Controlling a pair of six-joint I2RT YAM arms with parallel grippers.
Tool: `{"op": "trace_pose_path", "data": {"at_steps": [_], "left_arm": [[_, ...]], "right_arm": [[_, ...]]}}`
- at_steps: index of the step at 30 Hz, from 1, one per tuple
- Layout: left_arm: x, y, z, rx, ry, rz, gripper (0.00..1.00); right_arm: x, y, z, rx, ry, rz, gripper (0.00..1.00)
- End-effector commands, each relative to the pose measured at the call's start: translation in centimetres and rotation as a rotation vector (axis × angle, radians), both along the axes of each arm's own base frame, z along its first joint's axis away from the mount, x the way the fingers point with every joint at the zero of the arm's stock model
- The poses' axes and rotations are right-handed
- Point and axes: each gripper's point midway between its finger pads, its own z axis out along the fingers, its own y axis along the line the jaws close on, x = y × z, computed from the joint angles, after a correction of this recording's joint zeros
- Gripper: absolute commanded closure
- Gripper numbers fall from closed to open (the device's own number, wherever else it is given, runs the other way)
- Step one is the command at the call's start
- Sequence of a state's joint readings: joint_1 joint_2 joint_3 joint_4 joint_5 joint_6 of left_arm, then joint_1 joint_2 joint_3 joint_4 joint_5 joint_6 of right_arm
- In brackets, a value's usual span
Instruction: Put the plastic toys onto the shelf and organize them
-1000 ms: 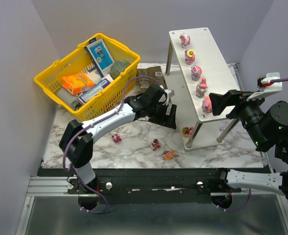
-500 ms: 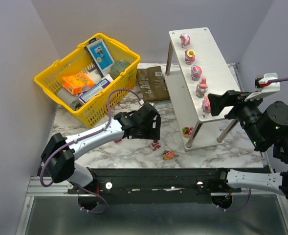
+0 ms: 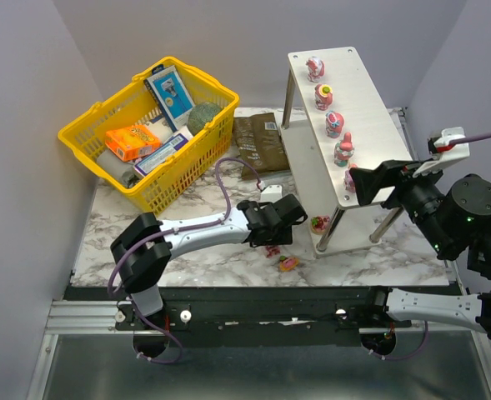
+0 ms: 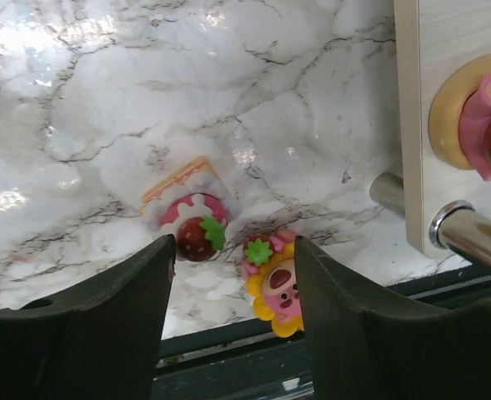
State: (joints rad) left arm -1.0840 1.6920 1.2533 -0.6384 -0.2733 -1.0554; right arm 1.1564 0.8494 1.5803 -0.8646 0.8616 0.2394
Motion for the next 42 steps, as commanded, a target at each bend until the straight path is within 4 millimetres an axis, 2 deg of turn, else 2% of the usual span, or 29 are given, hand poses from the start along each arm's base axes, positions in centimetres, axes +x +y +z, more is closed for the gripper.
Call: {"op": "trace_pose_path", "data": {"at_steps": [1, 7, 17, 26, 28, 32, 33, 35, 38, 40, 42], "left_arm": [[0.9, 0.6, -0.8, 0.077, -0.045, 0.096, 0.34], [0.7, 1.7, -1.9, 0.144, -0.034, 0.11, 0.35], [0.3, 1.5, -2.7, 0.138, -0.011, 0.098, 0.41], [0.5, 1.1, -3.3, 0.146, -0.008, 0.086, 0.66], [0.5, 1.1, -3.3, 0.15, -0.012, 0.077, 0.77], [1.1, 0.9, -2.9, 0.161, -0.058, -0.006, 0.9], [1.2, 1.1, -3.0, 0.188, -0.075, -0.073, 0.95], [1.9, 0.9, -2.8, 0.191, -0.113, -0.137, 0.97], [2.2, 0.6, -2.8, 0.209, -0.158, -0.347, 0.98], [2.5, 0.9, -2.4, 0.213, -0.171, -0.483, 0.98], [3.4, 1.4, -2.3, 0.192, -0.176, -0.54, 0.96]], "right_arm": [[-0.6, -0.4, -0.9, -0.004, 0.021, 0.025, 0.03], [-0.5, -0.2, -2.0, -0.029, 0.037, 0.024, 0.03], [-0.3, 0.0, -2.1, -0.068, 0.032, 0.023, 0.03], [-0.2, 0.2, -2.1, -0.084, 0.028, 0.028, 0.03], [-0.2, 0.1, -1.9, -0.085, 0.026, 0.023, 0.03], [-0.1, 0.2, -1.9, -0.085, 0.028, 0.018, 0.02], [0.0, 0.2, -1.8, -0.076, 0.028, 0.016, 0.02], [0.0, 0.1, -1.8, -0.071, 0.028, 0.005, 0.03], [0.1, 0.0, -1.7, -0.054, 0.03, -0.007, 0.03], [0.1, -0.1, -1.7, -0.042, 0.031, -0.015, 0.03], [0.1, -0.2, -1.8, -0.033, 0.033, -0.022, 0.03]]}}
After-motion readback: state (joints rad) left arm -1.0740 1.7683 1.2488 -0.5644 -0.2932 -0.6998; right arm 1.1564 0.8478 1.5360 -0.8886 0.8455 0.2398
